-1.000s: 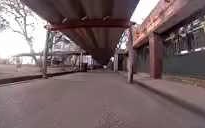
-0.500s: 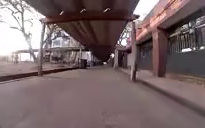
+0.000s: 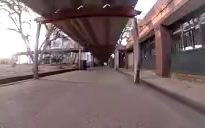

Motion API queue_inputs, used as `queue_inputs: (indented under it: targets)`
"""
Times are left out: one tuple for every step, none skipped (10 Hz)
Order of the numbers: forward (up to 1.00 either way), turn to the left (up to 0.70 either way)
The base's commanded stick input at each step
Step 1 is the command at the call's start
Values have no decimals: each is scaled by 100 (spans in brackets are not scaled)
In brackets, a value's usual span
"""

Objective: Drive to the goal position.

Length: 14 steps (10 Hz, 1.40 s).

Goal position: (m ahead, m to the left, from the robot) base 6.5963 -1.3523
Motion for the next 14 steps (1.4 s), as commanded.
queue_inputs:
  targets:
    - [70, 0]
    - [70, 0]
    - [70, 0]
    - [70, 0]
    - [70, 0]
    - [70, 0]
    - [70, 0]
    - [70, 0]
    - [70, 0]
    - [70, 0]
    - [70, 0]
    - [70, 0]
    - [70, 0]
    - [70, 0]
